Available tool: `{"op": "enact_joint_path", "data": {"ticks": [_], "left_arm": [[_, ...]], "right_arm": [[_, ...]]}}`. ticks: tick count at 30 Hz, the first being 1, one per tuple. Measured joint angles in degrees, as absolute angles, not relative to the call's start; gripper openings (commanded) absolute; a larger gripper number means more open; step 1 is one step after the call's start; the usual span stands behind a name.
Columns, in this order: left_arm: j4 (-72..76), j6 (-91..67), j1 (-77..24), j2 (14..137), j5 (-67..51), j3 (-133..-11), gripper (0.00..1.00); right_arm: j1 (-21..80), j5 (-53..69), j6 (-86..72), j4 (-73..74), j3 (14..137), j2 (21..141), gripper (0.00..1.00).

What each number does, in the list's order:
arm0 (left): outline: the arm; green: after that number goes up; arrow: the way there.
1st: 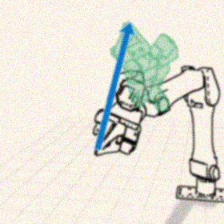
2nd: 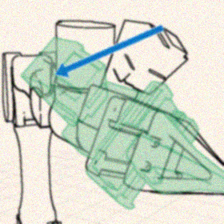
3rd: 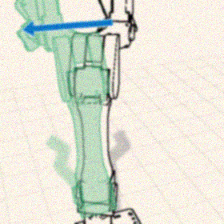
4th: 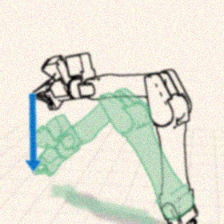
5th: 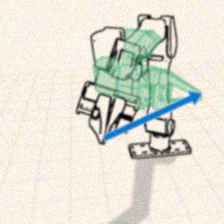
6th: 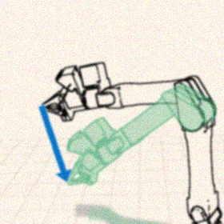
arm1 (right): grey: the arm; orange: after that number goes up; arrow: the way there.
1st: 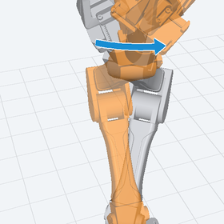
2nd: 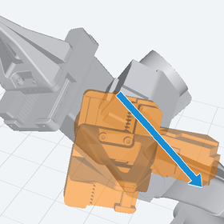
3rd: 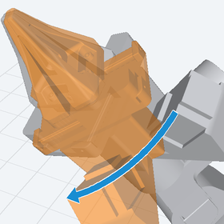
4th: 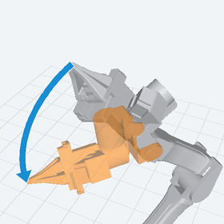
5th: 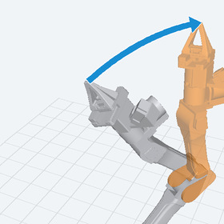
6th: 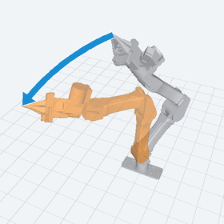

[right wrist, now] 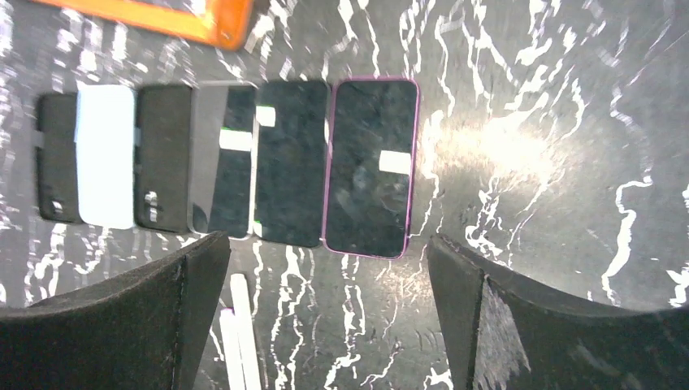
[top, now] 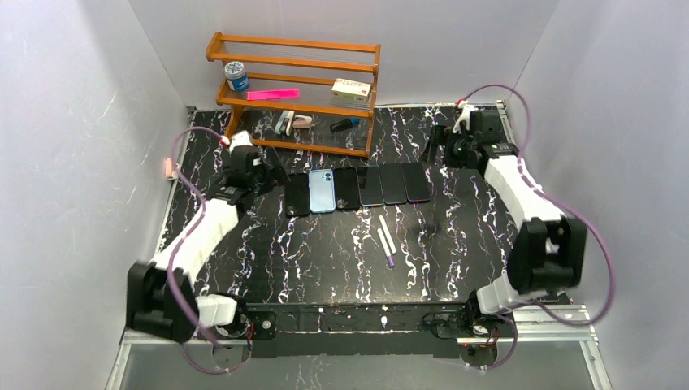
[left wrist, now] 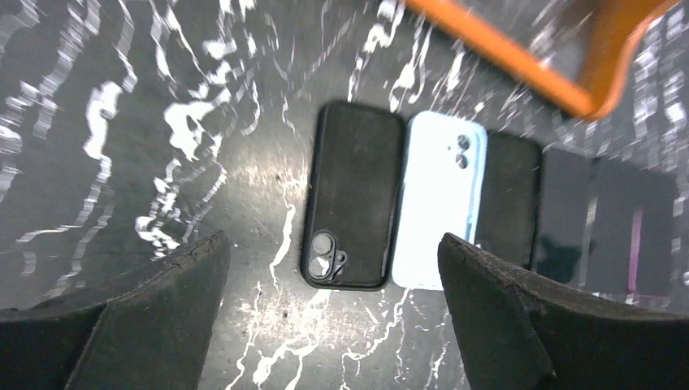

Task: Take the phone out of the phone case
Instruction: Reset both arms

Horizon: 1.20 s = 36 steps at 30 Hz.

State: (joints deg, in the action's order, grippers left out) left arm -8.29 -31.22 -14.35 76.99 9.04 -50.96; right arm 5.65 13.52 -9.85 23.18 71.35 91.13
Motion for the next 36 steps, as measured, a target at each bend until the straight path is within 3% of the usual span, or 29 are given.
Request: {"op": "enact_joint_path", "data": {"ticks": [8,16,25,36], "left_arm": [[-12.1,-24.3,-14.3,47.8,17.9,-51.3,0.98],[-13.8,-18.8,-14.3,27.6,25.7,-51.2,0.98],[-10.8,-16.7,-14.3,13.8,30.9,-39.4,0.98],[-9.7,-15.6,-14.3,13.0,31.0,-36.8,0.98]], "right_arm": [[5.7,11.1,-15.5,11.5,59.7,65.4,0.99],[9.6,4.5,-18.8,1.9,50.1,45.9,0.99],[14.4,-3.2,-19.4,-2.9,42.3,41.3,0.99],[14.7,-4.8,-19.4,-5.5,41.4,41.3,0.99]]}}
